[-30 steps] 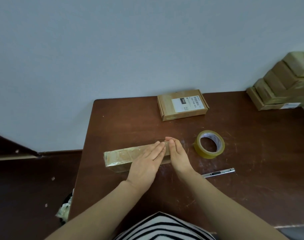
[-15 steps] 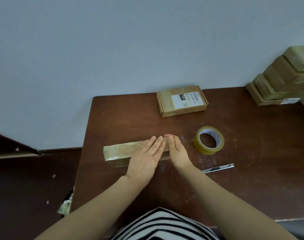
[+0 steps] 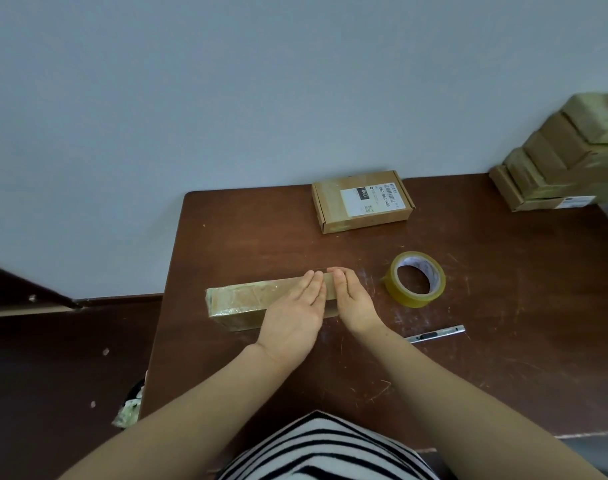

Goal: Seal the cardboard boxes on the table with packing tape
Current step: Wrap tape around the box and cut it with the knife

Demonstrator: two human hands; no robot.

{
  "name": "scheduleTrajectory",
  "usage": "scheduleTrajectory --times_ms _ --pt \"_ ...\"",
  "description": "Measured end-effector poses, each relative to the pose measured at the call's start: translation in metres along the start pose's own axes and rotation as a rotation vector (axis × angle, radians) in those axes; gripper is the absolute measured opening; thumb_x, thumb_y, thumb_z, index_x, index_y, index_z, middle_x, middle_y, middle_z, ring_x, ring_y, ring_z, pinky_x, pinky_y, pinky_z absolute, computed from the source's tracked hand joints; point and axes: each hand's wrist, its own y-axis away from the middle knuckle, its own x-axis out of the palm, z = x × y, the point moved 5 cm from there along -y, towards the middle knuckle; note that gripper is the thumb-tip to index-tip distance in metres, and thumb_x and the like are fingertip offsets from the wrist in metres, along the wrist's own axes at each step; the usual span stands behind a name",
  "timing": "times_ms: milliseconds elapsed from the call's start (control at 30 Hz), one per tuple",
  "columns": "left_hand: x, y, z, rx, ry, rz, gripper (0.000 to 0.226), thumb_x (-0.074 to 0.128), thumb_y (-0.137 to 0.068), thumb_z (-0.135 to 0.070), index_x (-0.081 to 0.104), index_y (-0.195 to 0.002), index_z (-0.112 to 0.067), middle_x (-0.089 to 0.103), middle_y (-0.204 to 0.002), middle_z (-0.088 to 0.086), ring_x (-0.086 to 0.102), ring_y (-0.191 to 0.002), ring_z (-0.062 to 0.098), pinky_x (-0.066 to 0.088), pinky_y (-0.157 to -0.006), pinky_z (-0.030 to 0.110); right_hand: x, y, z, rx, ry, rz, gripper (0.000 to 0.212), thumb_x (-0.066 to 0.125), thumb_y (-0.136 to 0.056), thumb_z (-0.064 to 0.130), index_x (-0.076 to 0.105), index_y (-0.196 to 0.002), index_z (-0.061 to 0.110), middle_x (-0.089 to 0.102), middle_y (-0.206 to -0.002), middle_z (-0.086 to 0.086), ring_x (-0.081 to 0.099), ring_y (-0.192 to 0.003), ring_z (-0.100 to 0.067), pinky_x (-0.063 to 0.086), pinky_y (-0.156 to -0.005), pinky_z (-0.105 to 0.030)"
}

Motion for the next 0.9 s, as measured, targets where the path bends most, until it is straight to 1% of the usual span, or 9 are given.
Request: scheduleTrajectory --times_ms 100,233,300,400,467,633,700,800,900 --pt "-0.002 -0.004 -0.007 -0.034 -0.011 0.009 0.052 0.026 -0.102 -0.008 0.007 -0.151 -0.004 0.001 -0.16 0.01 -0.001 -0.148 0.019 0.008 -0.117 0.026 0.0 -0.001 0.001 -0.003 0.004 0.0 0.038 0.029 -0.104 0.034 0.05 -0.128 0.013 0.055 -0.106 0.005 0.052 -0.097 -0.009 0.038 -0.079 -0.017" --pt "-0.014 0.001 0.009 -0.103 0.168 -0.115 0.046 0.038 -0.103 -0.021 0.031 -0.148 -0.014 0.02 -0.158 -0.001 0.015 -0.145 0.009 0.018 -0.114 0.021 0.0 0.0 0.0 -0.011 0.009 0.018 0.038 0.028 -0.104 0.035 0.05 -0.128 0.015 0.055 -0.109 0.004 0.051 -0.1 -0.01 0.038 -0.084 -0.022" --pt "-0.016 0.004 0.017 -0.151 0.258 -0.145 0.048 0.047 -0.1 -0.022 0.036 -0.145 -0.01 0.028 -0.155 0.002 0.023 -0.144 0.013 0.018 -0.114 0.023 0.0 -0.001 0.0 -0.018 0.015 0.017 0.038 0.028 -0.104 0.035 0.05 -0.128 0.016 0.055 -0.11 0.004 0.05 -0.098 -0.009 0.038 -0.08 -0.019" --pt "-0.008 0.004 0.008 -0.077 0.185 -0.062 0.055 0.038 -0.101 -0.008 0.017 -0.151 -0.016 0.008 -0.159 -0.002 0.007 -0.147 0.013 0.01 -0.114 0.019 0.0 -0.002 0.001 -0.016 0.002 0.007 0.038 0.028 -0.104 0.034 0.049 -0.128 0.014 0.054 -0.108 0.006 0.05 -0.098 -0.008 0.037 -0.069 -0.004" --pt "0.0 0.005 0.002 -0.073 0.129 -0.013 0.06 0.028 -0.101 -0.003 0.002 -0.152 -0.019 -0.007 -0.159 -0.005 -0.007 -0.146 0.009 0.012 -0.116 0.019 0.001 -0.002 0.0 -0.01 -0.009 0.003 0.038 0.029 -0.104 0.033 0.049 -0.129 0.012 0.054 -0.108 0.006 0.05 -0.099 -0.007 0.036 -0.069 0.0" --pt "0.003 0.004 -0.005 -0.055 0.068 -0.019 0.057 0.023 -0.101 -0.009 -0.003 -0.152 -0.016 -0.01 -0.159 -0.001 -0.011 -0.146 0.012 -0.02 -0.11 0.021 0.001 0.0 0.001 0.005 -0.073 0.023 0.034 0.032 -0.104 0.033 0.052 -0.125 0.015 0.057 -0.1 0.014 0.056 -0.097 -0.005 0.044 -0.085 -0.016" --pt "-0.002 0.001 -0.005 -0.053 0.062 -0.04 0.056 0.028 -0.101 -0.013 0.006 -0.153 -0.017 0.0 -0.161 -0.002 -0.003 -0.147 0.012 -0.014 -0.113 0.022 -0.001 0.0 0.0 0.027 -0.1 0.044 0.034 0.034 -0.103 0.035 0.052 -0.126 0.018 0.057 -0.107 0.01 0.054 -0.106 -0.01 0.042 -0.093 -0.023" --pt "-0.015 -0.004 -0.002 -0.081 0.106 -0.116 0.051 0.05 -0.096 -0.018 0.037 -0.145 -0.02 0.029 -0.154 -0.002 0.023 -0.143 0.014 -0.001 -0.114 0.022 -0.02 0.001 -0.01 0.023 -0.073 0.016 0.036 0.037 -0.102 0.037 0.052 -0.13 0.021 0.053 -0.12 0.007 0.048 -0.113 -0.01 0.036 -0.098 -0.025" --pt "-0.014 -0.01 -0.001 -0.06 0.132 -0.059 0.06 0.057 -0.093 -0.023 0.03 -0.147 -0.025 0.029 -0.153 -0.003 0.026 -0.14 0.016 0.012 -0.115 0.026 -0.055 0.001 -0.025 0.012 -0.101 -0.092 0.03 0.041 -0.1 0.039 0.056 -0.122 0.025 0.054 -0.123 0.005 0.047 -0.113 -0.009 0.034 -0.092 -0.025"
